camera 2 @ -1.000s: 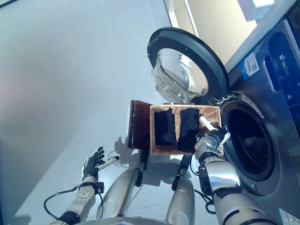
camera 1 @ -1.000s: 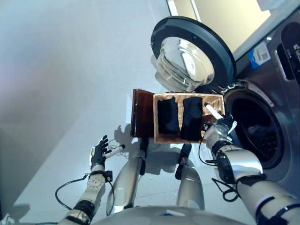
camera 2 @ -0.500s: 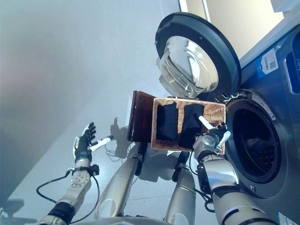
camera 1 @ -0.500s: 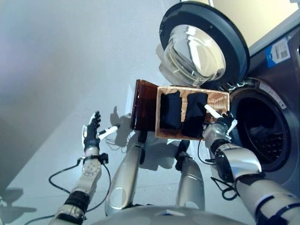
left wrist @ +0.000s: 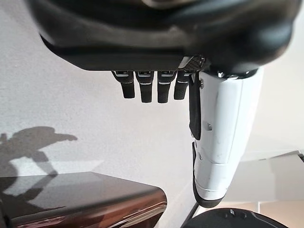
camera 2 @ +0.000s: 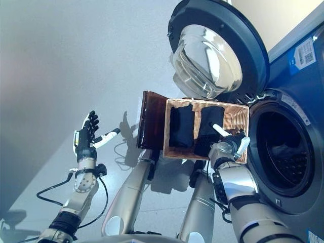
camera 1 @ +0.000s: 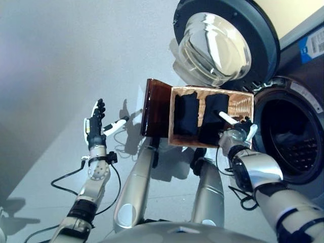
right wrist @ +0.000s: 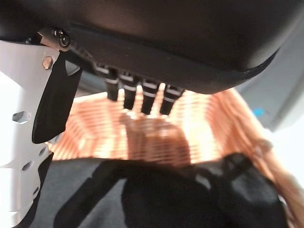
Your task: Pick up the clothes and place them into the washing machine
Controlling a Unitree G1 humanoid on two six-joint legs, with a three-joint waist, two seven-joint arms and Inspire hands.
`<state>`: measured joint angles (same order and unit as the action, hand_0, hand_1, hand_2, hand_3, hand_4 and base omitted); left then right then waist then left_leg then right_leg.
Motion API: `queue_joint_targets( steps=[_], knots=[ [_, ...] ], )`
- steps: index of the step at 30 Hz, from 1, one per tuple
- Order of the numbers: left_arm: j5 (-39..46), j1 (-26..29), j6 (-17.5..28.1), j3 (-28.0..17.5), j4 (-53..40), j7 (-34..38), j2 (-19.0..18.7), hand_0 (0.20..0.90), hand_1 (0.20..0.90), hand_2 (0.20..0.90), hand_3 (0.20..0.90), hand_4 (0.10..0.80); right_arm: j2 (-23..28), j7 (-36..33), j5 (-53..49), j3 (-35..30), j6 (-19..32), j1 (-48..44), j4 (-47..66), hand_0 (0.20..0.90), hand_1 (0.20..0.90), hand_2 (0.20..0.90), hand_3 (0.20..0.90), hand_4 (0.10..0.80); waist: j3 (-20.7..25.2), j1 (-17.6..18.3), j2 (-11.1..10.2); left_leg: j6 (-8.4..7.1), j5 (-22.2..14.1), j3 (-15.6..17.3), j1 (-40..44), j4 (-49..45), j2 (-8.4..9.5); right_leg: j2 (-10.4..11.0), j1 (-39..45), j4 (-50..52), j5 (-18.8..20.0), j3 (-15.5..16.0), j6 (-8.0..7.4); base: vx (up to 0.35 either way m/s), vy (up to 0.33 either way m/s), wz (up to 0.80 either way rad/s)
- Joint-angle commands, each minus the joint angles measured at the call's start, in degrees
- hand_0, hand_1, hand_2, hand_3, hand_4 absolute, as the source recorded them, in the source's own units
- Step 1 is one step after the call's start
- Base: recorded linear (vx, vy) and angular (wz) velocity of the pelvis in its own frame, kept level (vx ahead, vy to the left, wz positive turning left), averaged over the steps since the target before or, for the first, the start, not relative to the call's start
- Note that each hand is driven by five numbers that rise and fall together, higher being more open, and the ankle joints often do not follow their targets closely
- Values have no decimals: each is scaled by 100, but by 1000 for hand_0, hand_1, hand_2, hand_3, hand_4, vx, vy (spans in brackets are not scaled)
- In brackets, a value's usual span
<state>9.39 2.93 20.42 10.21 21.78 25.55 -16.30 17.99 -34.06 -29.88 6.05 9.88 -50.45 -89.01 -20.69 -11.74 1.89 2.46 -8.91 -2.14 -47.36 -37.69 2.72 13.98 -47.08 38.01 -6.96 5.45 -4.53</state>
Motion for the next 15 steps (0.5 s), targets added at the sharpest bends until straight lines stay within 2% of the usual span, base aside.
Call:
queue_joint_targets(
  steps=[1,5,15],
  knots=[
    [-233,-144,504,-153,-948,211,-79,900,900,900,900,800,541,-279,394,265,41,-353,-138,900,900,900,900,800,167,-287,295,-155,-97,-32,-157,139,167,-280,268,241,-485,237,279,12,-35,7],
    [-354,-77,515,-158,-1224,268,-118,900,900,900,900,800,645,-348,788,400,-173,-367,-255,900,900,900,900,800,137,-442,329,-184,64,-158,-211,353,249,-227,306,144,-472,375,262,10,-51,16],
    [-715,283,536,-38,-2336,406,-147,900,900,900,900,800,819,-587,1425,400,-754,-271,-482,900,900,900,900,800,55,-886,395,-254,443,-563,-433,778,511,-31,305,104,-512,826,250,7,-61,39]
  ],
)
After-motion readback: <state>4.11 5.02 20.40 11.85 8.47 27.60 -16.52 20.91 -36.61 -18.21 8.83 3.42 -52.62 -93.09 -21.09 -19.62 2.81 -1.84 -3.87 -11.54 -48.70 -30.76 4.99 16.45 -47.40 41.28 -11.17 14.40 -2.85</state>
